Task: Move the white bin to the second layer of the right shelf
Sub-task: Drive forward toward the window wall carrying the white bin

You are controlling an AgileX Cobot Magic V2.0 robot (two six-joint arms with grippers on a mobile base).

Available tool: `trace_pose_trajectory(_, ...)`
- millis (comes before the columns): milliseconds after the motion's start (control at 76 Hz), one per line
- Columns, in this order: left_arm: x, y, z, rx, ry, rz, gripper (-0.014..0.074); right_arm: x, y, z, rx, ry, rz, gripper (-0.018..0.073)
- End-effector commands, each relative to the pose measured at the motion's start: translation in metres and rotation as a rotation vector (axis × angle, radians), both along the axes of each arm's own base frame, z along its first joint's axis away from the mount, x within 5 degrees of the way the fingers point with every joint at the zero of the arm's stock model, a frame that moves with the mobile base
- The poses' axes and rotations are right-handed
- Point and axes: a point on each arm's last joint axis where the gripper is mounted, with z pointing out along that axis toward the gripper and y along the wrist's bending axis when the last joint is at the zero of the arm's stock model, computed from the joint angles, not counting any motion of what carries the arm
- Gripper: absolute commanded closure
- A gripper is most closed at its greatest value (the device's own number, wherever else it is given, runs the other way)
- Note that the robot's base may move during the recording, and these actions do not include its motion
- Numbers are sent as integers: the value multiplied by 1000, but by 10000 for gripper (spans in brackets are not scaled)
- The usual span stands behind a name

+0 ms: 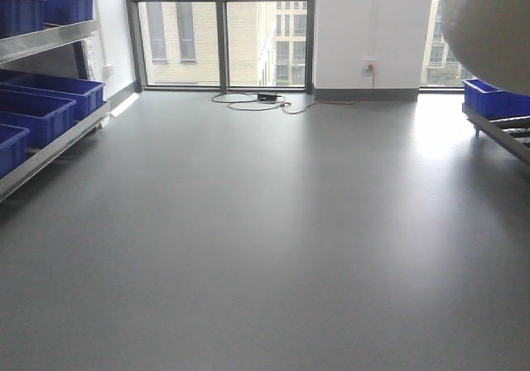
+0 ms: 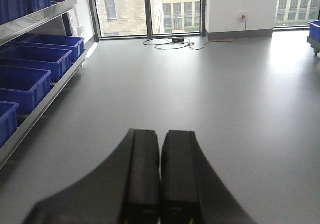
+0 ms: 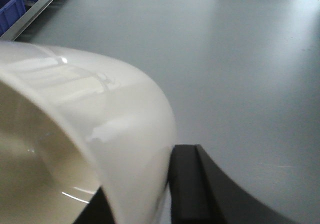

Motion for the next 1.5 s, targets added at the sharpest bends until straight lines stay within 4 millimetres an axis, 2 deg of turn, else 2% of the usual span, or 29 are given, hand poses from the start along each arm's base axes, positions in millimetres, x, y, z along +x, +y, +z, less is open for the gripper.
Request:
trace_pose_trajectory(0, 1, 0, -4, -9, -62, -4, 512, 2, -1, 20, 26, -129, -17, 511)
trace_pose_trajectory(1487, 1, 0, -4, -9, -62, -4, 512, 2, -1, 20, 26, -128, -17, 511)
